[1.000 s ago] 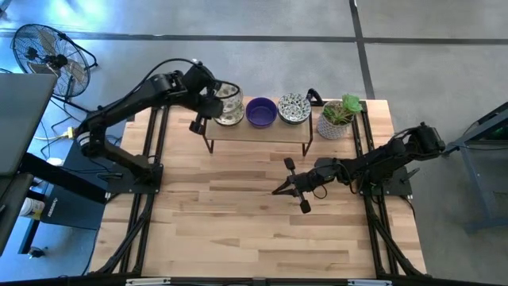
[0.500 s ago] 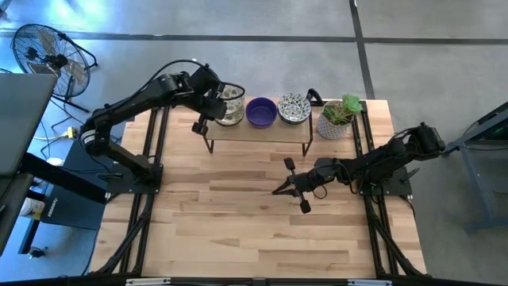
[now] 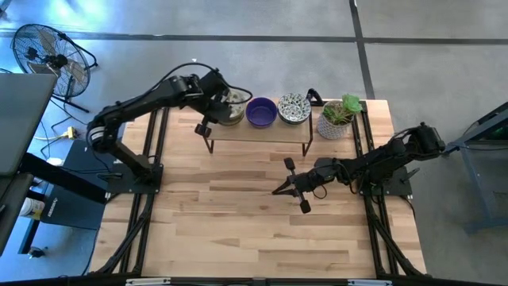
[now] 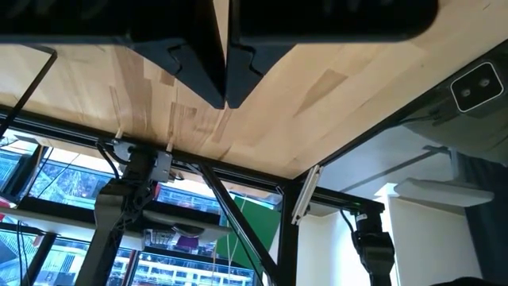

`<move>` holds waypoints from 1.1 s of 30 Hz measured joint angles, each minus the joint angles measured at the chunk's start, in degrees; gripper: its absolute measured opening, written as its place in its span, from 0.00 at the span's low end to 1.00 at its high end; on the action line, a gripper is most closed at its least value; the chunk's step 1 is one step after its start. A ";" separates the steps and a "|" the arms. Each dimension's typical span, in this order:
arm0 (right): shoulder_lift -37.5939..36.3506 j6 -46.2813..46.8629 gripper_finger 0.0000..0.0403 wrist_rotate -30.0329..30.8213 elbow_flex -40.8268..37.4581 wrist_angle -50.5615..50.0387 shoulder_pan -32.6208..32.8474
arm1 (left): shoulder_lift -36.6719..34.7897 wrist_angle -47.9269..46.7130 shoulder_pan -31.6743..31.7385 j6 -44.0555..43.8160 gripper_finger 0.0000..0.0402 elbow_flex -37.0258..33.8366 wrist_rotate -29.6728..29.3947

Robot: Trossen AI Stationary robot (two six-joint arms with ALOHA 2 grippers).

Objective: Pick & Place Mini bowls
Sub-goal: Stack the yellow patterned bowl on top of the yellow patterned bowl on the shelf

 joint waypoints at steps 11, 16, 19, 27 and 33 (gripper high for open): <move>0.00 -0.02 0.00 0.00 0.00 -0.04 -0.02 | 0.71 0.03 -1.44 -0.19 0.05 0.00 0.02; 0.00 0.01 0.00 -0.01 0.00 -0.04 -0.01 | 0.37 -0.20 -1.48 -0.33 0.15 0.00 0.82; 0.00 -0.02 0.00 -0.02 0.00 -0.04 -0.02 | 0.37 -0.41 -1.48 -0.83 0.24 0.00 0.81; 0.00 -0.02 0.00 0.00 0.00 -0.04 0.00 | -0.33 -1.34 -1.48 -0.72 0.36 0.00 -0.21; 0.00 -0.02 0.00 0.00 0.00 -0.04 -0.02 | -1.57 -2.24 -1.50 -0.34 0.37 1.50 -0.24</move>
